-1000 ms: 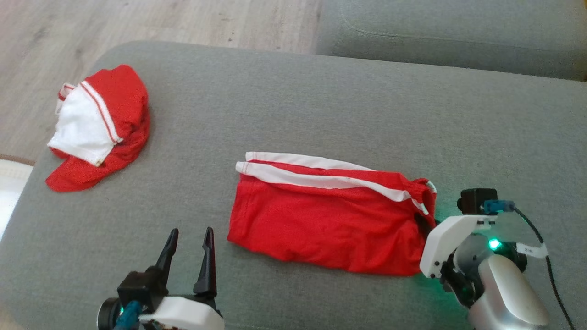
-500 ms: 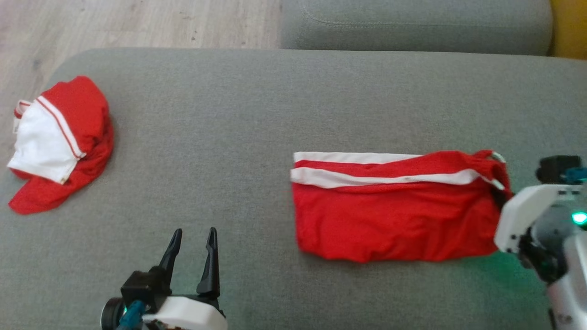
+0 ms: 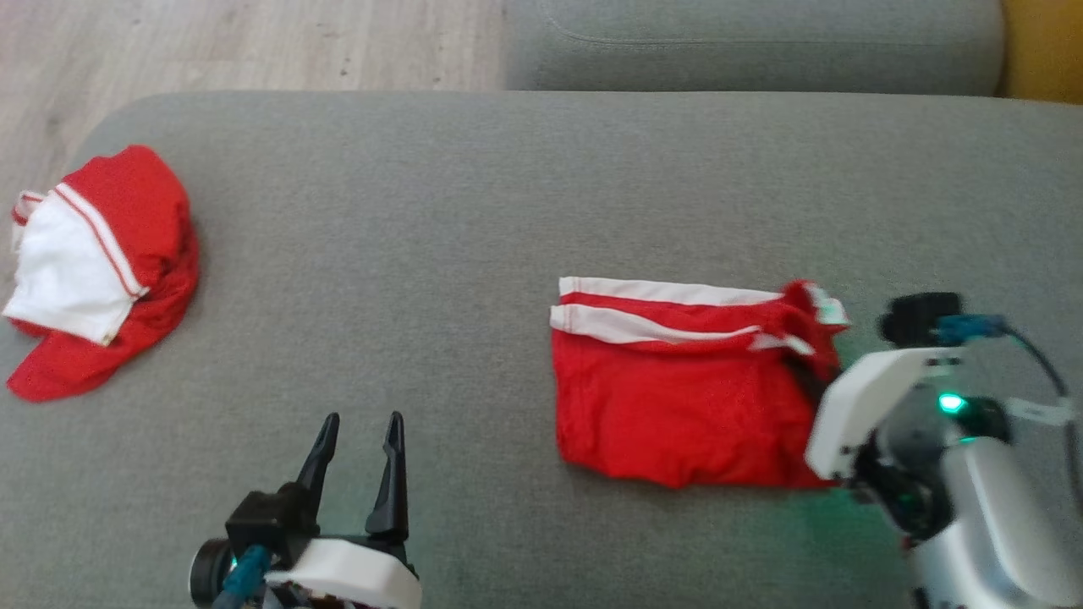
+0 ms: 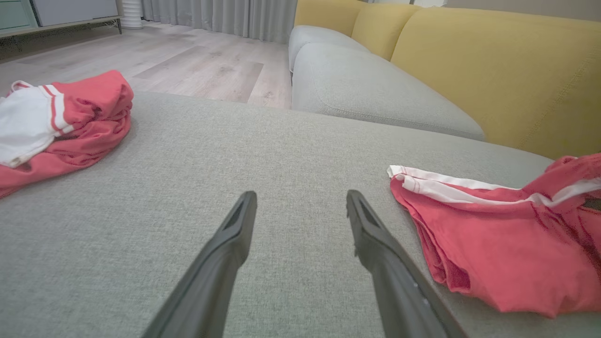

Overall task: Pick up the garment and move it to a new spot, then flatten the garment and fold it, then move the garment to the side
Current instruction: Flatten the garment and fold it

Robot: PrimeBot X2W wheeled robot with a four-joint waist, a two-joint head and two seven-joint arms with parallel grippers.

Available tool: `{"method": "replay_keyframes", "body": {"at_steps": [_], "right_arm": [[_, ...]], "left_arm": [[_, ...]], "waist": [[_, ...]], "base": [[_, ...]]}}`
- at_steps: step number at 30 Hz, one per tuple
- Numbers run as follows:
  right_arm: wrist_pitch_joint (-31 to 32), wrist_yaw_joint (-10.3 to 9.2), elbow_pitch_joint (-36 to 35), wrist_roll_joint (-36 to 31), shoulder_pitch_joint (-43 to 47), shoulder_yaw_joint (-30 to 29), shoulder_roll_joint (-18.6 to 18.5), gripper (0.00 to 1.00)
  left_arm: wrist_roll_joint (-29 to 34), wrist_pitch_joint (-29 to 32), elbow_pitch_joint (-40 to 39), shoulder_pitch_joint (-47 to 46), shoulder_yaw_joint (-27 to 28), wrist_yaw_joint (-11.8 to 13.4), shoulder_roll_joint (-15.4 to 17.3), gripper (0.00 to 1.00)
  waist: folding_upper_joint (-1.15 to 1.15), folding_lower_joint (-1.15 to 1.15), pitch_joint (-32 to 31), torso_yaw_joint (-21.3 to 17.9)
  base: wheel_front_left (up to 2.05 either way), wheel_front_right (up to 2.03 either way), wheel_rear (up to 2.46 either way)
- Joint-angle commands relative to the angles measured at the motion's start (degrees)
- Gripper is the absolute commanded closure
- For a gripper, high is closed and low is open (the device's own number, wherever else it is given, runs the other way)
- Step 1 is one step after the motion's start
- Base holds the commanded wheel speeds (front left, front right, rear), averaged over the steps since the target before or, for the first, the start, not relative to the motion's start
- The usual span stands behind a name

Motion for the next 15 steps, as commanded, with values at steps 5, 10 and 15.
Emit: {"method": "replay_keyframes", "body": {"at_steps": [5, 10, 15], "right_arm": [[-0.1, 0.43, -3.4, 4.5, -4.2, 4.2, 3.6, 1.0], [-1.7, 0.43, -1.3, 6.8, -6.5, 6.1, 5.1, 1.0], [-5.0, 0.43, 3.5, 11.8, -8.7, 9.6, 5.2, 1.0]], "left_arm": [[0.0, -0.4, -1.0, -2.6, 1.4, -0.2, 0.3, 0.0], [-0.1, -0.4, -1.0, -2.6, 1.1, -0.4, 0.1, 0.0], [-0.1, -0.4, -0.6, -3.0, 0.6, -0.8, -0.5, 0.0]], "waist": [[0.0, 0.0, -0.3, 2.0], [0.0, 0.0, -0.2, 4.0], [0.0, 0.0, -0.1, 6.1]], "base": [[0.0, 0.0, 0.0], [0.0, 0.0, 0.0], [0.0, 0.0, 0.0]]}}
